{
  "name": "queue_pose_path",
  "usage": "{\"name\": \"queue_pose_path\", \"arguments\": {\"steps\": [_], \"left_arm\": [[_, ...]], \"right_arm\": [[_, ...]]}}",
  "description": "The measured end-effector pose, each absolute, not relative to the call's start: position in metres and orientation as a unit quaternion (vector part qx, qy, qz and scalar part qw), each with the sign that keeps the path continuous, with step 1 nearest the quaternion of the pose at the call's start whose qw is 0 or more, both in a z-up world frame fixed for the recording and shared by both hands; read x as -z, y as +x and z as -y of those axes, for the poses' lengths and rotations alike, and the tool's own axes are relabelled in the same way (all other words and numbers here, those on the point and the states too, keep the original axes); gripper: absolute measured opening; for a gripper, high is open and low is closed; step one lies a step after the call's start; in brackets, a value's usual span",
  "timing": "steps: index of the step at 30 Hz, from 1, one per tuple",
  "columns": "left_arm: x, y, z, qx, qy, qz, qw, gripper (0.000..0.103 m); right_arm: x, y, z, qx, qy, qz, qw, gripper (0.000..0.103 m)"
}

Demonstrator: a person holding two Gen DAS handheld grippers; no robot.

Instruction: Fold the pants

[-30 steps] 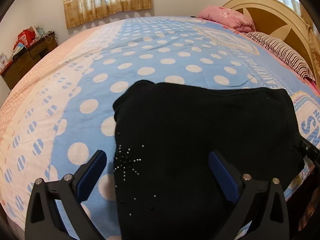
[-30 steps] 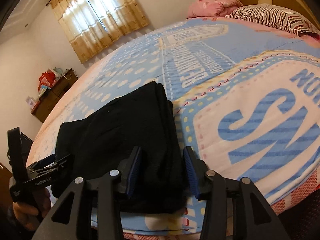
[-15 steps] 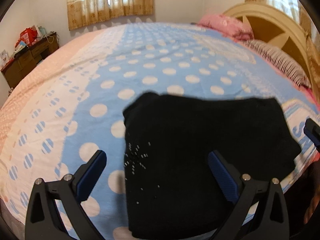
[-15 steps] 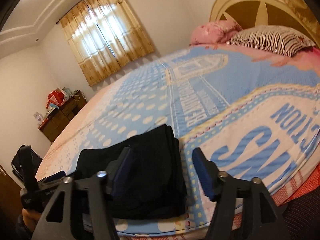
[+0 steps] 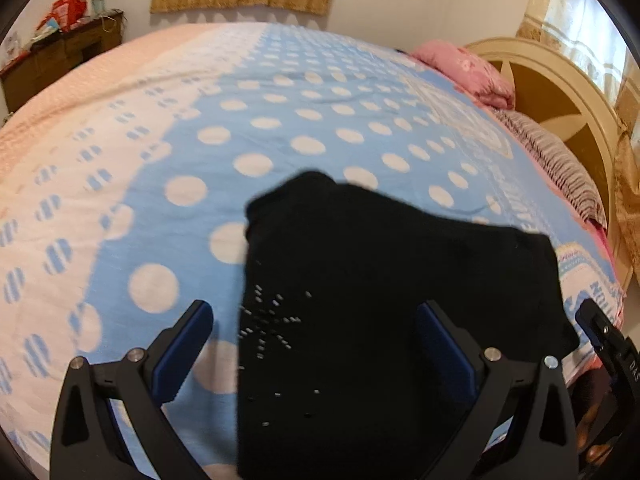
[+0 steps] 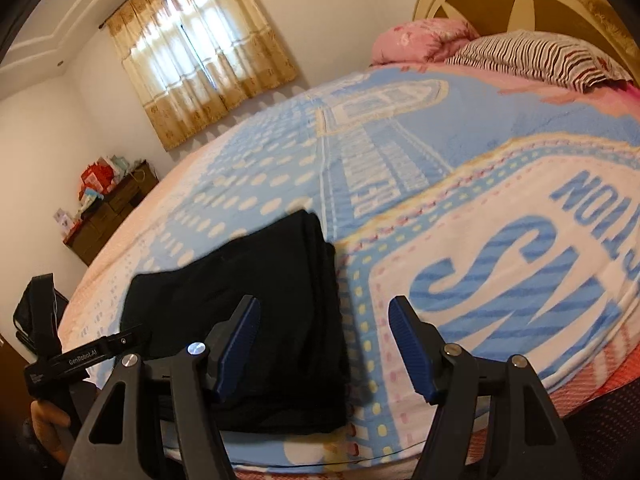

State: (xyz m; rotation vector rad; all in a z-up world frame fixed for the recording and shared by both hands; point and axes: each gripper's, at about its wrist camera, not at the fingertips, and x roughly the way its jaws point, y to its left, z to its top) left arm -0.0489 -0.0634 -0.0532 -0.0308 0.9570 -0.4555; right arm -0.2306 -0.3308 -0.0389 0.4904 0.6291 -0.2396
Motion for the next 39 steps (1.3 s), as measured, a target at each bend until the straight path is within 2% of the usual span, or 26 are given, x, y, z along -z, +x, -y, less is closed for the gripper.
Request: {"name": "queue_pose_path", "arguments": {"steps": [5, 10, 13, 16, 18, 20, 25, 30, 32, 39], "left_arm": [[0.062, -0.054, 0.067, 0.211, -0.014, -0.454, 0.865, 0.103], [0.066, -0.059, 0.070, 0.198, 0.000, -0.448, 0.872, 0.103], [0.066, -0.059, 0.075, 0.190, 0.014, -0.451, 0.872, 0.103], [0.067, -0.060, 0.074, 0.187, 0.014, -0.456, 0.870, 0.103], [0.067, -0.061, 0.074, 0.188, 0.018, -0.457, 0.869, 0.103], [0.067, -0.062, 0.075, 0.191, 0.024, -0.456, 0.869, 0.103], [0.062, -0.068, 0.077, 0.212, 0.024, -0.452, 0.866, 0.083], [0.056, -0.071, 0.077, 0.236, 0.010, -0.455, 0.859, 0.048], [0.053, -0.073, 0.078, 0.236, 0.012, -0.451, 0.860, 0.040], [0.044, -0.079, 0.081, 0.231, 0.030, -0.434, 0.870, 0.033]], "right_arm": [[0.050, -0.223, 0.316, 0.113, 0.210, -0.312, 0.919, 0.075], [0.058, -0.217, 0.297, 0.090, 0.198, -0.332, 0.918, 0.075], [0.059, -0.211, 0.280, 0.115, 0.139, -0.348, 0.920, 0.076], [0.059, -0.211, 0.278, 0.125, 0.136, -0.349, 0.919, 0.070], [0.058, -0.213, 0.282, 0.124, 0.144, -0.348, 0.918, 0.055], [0.056, -0.212, 0.282, 0.121, 0.145, -0.349, 0.918, 0.047], [0.052, -0.210, 0.272, 0.125, 0.125, -0.353, 0.919, 0.038], [0.046, -0.210, 0.264, 0.133, 0.106, -0.350, 0.921, 0.033], [0.042, -0.210, 0.259, 0.134, 0.096, -0.346, 0.924, 0.031], [0.030, -0.213, 0.249, 0.134, 0.077, -0.331, 0.931, 0.028]]}}
